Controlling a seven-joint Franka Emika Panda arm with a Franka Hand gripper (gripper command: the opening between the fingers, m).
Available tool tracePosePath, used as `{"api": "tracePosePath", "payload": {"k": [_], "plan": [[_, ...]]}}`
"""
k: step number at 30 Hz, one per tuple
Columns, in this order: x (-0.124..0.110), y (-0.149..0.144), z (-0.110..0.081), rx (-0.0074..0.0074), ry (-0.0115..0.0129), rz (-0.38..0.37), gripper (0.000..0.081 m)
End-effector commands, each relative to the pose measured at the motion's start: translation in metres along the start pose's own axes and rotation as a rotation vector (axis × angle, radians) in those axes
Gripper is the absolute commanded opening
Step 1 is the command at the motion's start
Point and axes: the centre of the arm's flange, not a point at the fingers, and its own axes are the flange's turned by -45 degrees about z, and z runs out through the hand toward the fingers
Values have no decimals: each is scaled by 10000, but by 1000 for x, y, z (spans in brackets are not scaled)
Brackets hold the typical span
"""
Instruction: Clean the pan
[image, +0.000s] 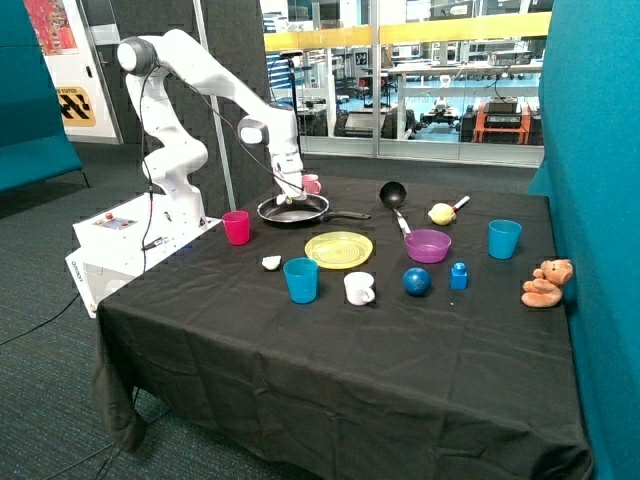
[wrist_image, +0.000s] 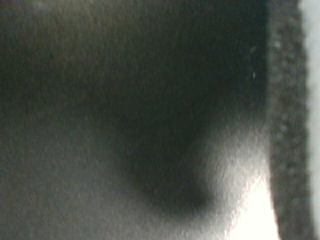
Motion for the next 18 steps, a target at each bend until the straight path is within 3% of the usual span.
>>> {"api": "tracePosePath", "payload": {"k": [1,18], "plan": [[-18,4,11,-15,-21,-110,0],[-15,8,18,-15,-22,-404,0]]}}
